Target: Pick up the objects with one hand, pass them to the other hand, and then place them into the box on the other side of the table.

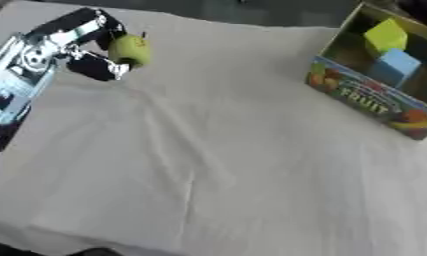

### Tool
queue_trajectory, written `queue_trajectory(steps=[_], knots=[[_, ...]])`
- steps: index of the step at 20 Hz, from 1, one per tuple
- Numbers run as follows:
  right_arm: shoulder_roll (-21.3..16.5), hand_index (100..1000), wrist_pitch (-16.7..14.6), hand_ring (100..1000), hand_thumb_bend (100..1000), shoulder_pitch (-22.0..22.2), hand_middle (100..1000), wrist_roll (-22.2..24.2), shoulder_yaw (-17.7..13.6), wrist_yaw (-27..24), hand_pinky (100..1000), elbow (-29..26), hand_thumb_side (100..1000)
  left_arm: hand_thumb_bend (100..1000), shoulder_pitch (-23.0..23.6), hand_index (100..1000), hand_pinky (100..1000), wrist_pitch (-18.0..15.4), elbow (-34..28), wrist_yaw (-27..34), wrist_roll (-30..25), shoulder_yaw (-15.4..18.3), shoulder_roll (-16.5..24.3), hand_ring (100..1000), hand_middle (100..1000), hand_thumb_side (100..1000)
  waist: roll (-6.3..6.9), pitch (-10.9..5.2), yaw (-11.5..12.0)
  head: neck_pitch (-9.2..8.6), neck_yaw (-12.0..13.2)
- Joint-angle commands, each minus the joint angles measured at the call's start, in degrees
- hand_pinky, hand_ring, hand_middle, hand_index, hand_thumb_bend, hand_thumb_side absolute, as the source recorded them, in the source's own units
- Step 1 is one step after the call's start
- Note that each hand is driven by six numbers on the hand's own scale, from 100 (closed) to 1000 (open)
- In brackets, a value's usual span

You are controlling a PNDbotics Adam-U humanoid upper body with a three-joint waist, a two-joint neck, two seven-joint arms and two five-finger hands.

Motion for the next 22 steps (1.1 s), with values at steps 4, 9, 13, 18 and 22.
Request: queue_trajectory(steps=[4, 9, 13, 18, 22], knots=[[-0.78, 859, -0.98, 1000, 100, -1.44, 747, 0.82, 0.65, -1.16, 1000, -3.03, 503, 100, 2.63, 542, 639, -6.19, -2.54, 1.61, 5.82, 2.55, -4.6, 521, 446, 100, -0.45, -1.48, -0.25, -1.8, -0.89], [-0.99, 858, -2.25, 1000, 100, -1.87, 747, 2.79, 2.54, -1.89, 1000, -5.56, 465, 100, 6.23, 537, 628, -11.79, -2.74, 0.94, 9.93, 3.84, -8.43, 508, 434, 102, -1.04, -1.46, -0.59, -1.88, -0.83], [-1.57, 855, -4.26, 1000, 100, -2.53, 747, 6.87, 5.06, -1.44, 1000, -8.27, 426, 100, 7.6, 532, 620, -14.5, -1.85, -1.6, 12.8, 4.46, -10.33, 499, 423, 101, -1.38, -1.48, -0.9, -1.63, -1.09], [-2.62, 852, -7.7, 1000, 100, -4.4, 746, 13.75, 9.44, 0.98, 1000, -11.71, 309, 100, 8.35, 530, 617, -18.16, -0.52, -2.76, 14.1, 4.46, -11.95, 495, 419, 117, -1.71, -1.61, -1.35, -0.16, -1.95], [-2.79, 851, -10.86, 1000, 100, -6.53, 748, 19.93, 13.58, 5.79, 1000, -13.2, 211, 100, 8.85, 529, 615, -19.87, 0.56, -3.94, 15.26, 4.55, -12.67, 493, 417, 116, -1.94, -1.63, -1.91, 1.23, -2.67]])
